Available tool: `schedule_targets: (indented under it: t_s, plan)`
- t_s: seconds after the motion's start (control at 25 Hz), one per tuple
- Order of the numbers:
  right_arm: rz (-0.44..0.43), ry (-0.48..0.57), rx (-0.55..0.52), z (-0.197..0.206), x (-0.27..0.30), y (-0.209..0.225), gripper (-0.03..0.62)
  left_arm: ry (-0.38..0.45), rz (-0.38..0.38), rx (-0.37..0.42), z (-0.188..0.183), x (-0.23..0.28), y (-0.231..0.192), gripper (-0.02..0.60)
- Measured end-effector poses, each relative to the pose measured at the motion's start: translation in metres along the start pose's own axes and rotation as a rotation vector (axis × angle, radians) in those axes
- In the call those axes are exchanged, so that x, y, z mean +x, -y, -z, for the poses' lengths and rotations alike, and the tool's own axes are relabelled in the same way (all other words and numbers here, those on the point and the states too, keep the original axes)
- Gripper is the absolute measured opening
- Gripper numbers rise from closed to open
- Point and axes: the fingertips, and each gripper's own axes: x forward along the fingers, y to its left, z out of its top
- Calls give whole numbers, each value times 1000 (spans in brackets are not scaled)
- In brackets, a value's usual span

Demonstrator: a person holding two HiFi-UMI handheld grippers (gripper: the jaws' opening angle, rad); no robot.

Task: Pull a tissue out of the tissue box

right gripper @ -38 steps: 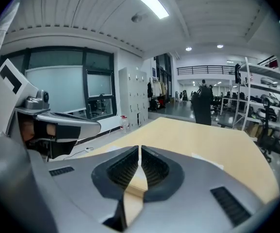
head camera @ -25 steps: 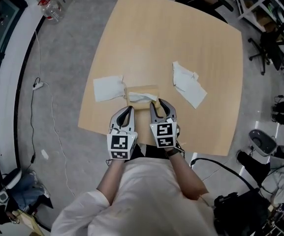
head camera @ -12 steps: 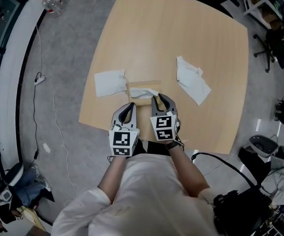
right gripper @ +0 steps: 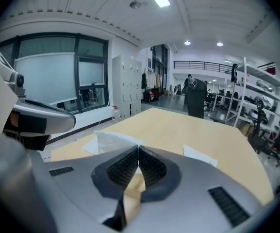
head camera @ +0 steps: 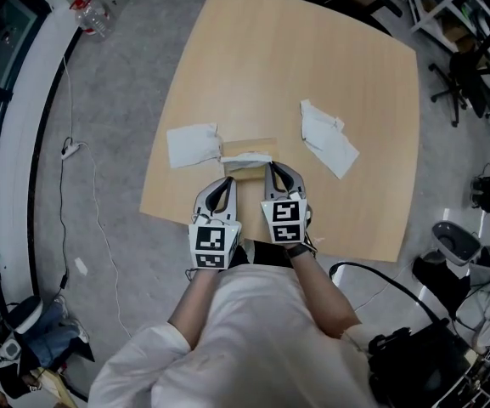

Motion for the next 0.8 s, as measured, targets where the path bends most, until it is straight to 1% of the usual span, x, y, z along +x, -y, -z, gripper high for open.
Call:
schedule_targets:
  t_s: [0.2,0.32,0.44,0.64,0.8]
  plan:
    - [32,79,9,-24,-30,-6,6,62,16,24,-18,-20,3,0]
    - [52,131,19,-38,-55,-10,6,120,17,32,-36,-37,4,0]
    - [78,201,41,-57,-85,-16,6,183,36,46,-56,-57,7,0]
    - [113,319,87,-89,-140,-29,6,273,71,28,-86,-95,15,0]
    - [146,397,94,-112,-182,-32,5,324,100,39,-107,-117,28,0]
